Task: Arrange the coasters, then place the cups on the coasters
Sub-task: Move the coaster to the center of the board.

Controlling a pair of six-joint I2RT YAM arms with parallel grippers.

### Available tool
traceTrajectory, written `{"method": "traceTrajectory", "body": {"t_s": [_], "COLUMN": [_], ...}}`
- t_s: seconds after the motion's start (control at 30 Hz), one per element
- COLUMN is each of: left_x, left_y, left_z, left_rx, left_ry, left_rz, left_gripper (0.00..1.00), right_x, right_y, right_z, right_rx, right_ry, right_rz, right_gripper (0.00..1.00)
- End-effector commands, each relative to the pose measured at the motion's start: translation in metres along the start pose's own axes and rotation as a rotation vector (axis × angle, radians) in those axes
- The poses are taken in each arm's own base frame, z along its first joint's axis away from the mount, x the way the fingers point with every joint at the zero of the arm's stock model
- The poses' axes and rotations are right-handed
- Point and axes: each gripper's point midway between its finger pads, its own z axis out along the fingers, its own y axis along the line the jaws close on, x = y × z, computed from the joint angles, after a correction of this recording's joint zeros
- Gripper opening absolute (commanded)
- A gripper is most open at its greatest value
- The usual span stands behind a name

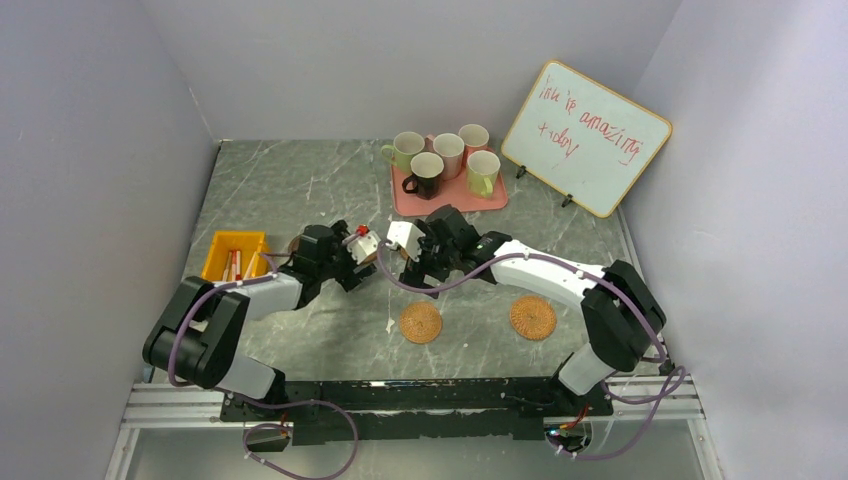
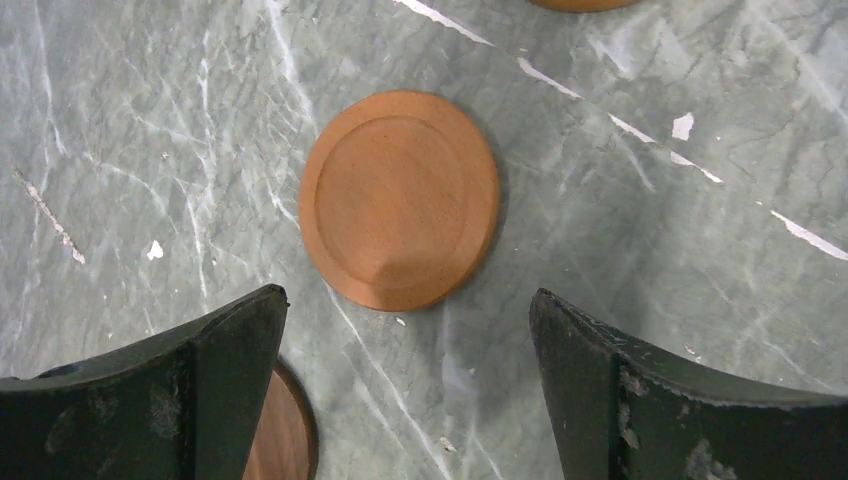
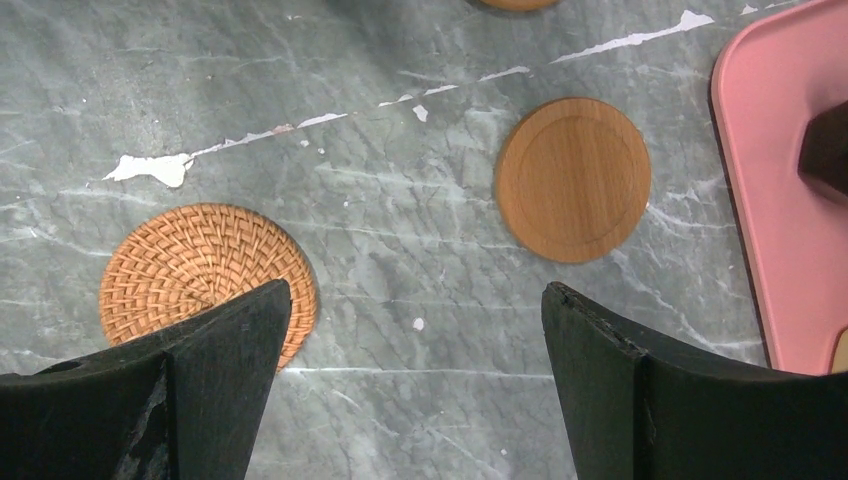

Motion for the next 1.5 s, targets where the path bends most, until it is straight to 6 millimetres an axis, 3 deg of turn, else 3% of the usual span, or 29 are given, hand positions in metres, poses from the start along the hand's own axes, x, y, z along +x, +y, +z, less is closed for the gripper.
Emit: {"method": "traceTrajectory", "body": {"t_s": [0.0, 0.83, 1.47], "left_x": [-0.011, -0.004, -0.004], "left_y": [0.017, 0.024, 0.024], "left_z": [0.002, 0.013, 0.014], "left_rx": [-0.075, -0.13, -0.13], "left_ry": [-0.013, 0.04, 0.037], "left_rz": [0.035, 0.015, 0.004], "left_gripper": [0.96, 0.96, 0.96], "right_x": [-0.017, -0.014, -0.003], "right_y": [-0.003, -0.004, 0.011], "right_z": [-0.011, -0.009, -0.004], "right_rx": [0.005, 0.008, -0.07], "right_ry": [-0.07, -0.063, -0.027], "right_rz": [-0.014, -0.016, -0.04], "right_gripper": [1.0, 1.0, 1.0]}}
